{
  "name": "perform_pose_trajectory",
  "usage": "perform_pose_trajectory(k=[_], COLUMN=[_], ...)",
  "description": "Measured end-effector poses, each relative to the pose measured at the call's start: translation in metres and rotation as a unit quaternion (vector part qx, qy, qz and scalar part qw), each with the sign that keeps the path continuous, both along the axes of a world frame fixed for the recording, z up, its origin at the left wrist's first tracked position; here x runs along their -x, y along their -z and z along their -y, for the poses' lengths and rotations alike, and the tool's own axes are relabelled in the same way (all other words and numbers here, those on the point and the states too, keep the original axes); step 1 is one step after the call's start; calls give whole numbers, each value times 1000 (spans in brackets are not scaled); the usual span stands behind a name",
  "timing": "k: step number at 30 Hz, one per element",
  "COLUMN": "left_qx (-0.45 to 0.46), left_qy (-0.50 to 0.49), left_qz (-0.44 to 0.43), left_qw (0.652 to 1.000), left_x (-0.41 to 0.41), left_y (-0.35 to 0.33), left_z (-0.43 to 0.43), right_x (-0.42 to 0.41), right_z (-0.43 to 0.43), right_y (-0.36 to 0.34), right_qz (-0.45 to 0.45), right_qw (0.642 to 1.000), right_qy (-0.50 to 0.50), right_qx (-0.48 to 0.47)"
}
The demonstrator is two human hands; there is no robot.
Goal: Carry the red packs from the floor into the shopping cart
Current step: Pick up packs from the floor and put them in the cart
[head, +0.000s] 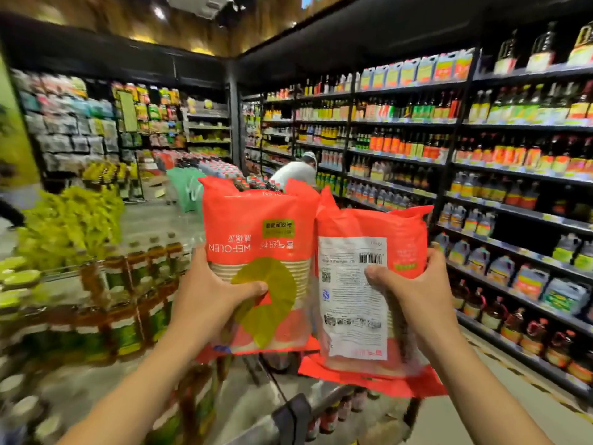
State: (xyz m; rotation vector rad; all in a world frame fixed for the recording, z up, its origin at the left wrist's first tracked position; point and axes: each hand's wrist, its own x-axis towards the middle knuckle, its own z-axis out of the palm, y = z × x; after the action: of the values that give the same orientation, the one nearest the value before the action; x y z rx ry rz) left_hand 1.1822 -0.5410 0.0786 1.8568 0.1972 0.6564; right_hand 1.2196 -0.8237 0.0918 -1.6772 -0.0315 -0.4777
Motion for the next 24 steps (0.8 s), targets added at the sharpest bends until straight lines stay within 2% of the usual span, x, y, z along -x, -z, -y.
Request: perform_pose_trajectory(k=[5, 12, 16, 24], left_qx=[-8, -18, -22, -3], left_qy=[-105, -249, -343, -517], left_qz=[14, 9, -2, -12], left_qw=[994, 968, 939, 856], left_x=[54, 159, 237, 377], left_y=[-11, -19, -16, -2], left_z=[-118, -248, -300, -354], right_x=[4, 36, 72, 157], right_z=[-128, -300, -392, -528], right_y=[-12, -9, -2, 9], right_qz=[21, 31, 18, -7], right_qw=[996, 975, 950, 870], right_qy=[-88, -221, -312, -492], right_qx=[2, -7, -5, 15])
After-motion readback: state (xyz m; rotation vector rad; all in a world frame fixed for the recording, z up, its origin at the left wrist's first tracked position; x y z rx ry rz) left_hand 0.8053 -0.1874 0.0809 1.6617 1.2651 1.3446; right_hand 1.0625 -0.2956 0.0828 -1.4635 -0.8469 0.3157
